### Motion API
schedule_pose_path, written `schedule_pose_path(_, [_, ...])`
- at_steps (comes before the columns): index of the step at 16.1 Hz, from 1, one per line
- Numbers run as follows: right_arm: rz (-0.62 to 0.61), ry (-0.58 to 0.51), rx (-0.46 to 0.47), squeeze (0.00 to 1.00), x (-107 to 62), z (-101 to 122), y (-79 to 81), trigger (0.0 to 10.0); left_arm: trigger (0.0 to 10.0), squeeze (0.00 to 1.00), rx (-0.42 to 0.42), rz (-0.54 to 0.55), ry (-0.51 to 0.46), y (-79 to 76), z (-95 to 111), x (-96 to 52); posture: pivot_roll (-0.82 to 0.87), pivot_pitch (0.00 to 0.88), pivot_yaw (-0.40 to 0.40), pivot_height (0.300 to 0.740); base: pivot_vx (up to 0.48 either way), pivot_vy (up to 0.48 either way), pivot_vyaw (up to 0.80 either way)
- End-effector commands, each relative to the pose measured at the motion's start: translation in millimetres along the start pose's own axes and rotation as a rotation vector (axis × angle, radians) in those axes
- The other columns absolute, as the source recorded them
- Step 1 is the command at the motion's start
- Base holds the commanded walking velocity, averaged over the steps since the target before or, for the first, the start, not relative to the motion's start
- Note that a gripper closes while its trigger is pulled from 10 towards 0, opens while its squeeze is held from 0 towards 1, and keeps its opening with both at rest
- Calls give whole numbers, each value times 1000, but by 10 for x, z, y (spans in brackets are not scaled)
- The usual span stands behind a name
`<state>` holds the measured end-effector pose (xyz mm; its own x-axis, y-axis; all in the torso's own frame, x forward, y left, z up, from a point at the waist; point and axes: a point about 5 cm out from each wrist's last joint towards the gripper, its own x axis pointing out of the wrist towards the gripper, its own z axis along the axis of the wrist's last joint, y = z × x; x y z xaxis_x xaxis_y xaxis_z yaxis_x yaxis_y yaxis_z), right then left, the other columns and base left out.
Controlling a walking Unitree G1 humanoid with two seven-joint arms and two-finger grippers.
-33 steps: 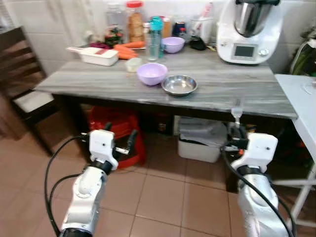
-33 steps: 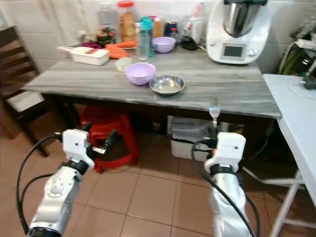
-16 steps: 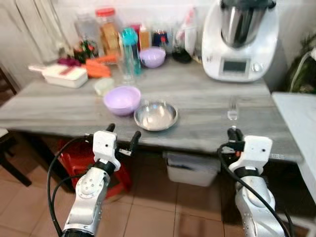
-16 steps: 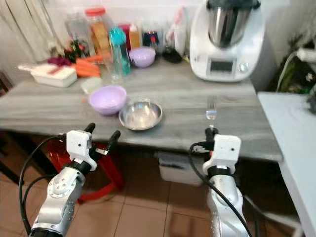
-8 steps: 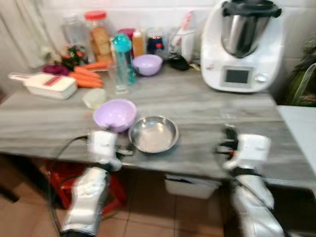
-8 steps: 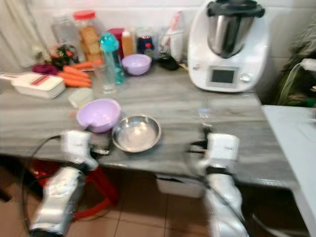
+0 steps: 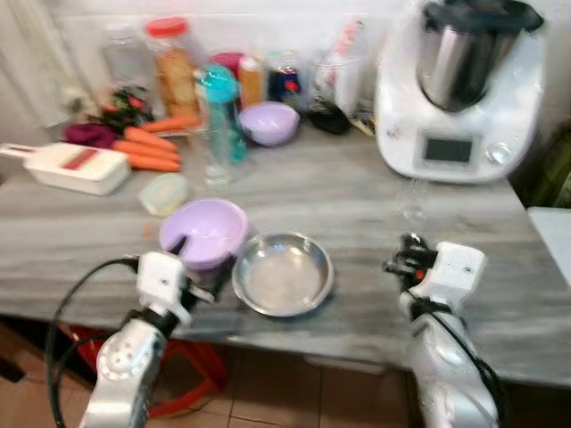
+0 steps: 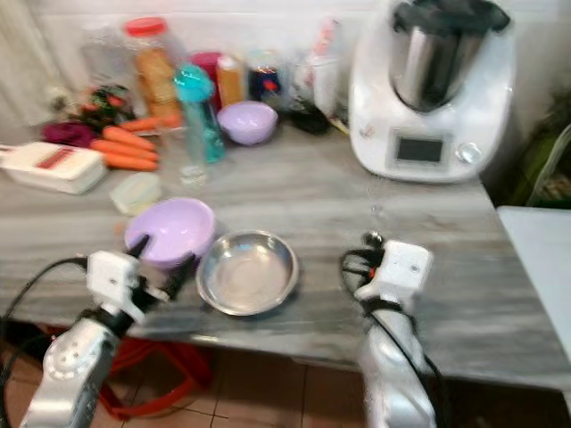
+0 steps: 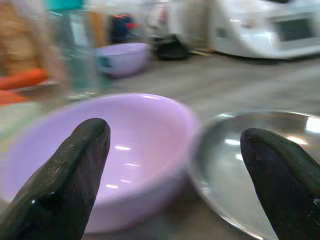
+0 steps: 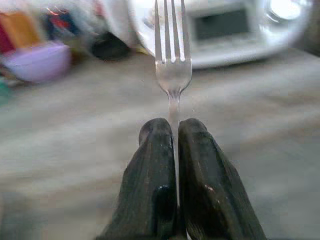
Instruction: Setting the table
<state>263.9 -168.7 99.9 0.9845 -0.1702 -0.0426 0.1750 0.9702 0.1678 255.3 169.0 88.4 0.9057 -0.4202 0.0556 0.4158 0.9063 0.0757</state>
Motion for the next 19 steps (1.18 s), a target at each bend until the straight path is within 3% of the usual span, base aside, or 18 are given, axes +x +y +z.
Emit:
schedule_pose_path(1, [15,12,21,0,11,-4,74,10000,10000,0,11,-3,22,89,-4,-92,9,0,17,740,0,0,0])
schedule_pose_path(6, [2,52,8,0,-10,-63,-15,10000,10000,0,-11,15,19,52,33,-46,3,0,10,740,0,0,0])
schedule_pose_path(10, [7,119,39,0,-19,-144,-13,10000,10000,0,-45,-147,7,-94,51,-97,-2,0,5,740,0,0,0])
schedule_pose_path(12, [21,142,57,0,-11,-166,7,10000,10000,0,-54,-177,13,-105,36,-121,-5,0,5,740,0,0,0])
schedule_pose_path(14, [79,254,164,0,44,-278,170,10000,10000,0,-62,-245,48,-143,7,-127,-5,0,2,740,0,0,0])
schedule_pose_path(19, [176,328,221,0,118,-294,409,10000,10000,0,-72,-303,71,-144,-20,-189,13,0,-6,740,0,0,0])
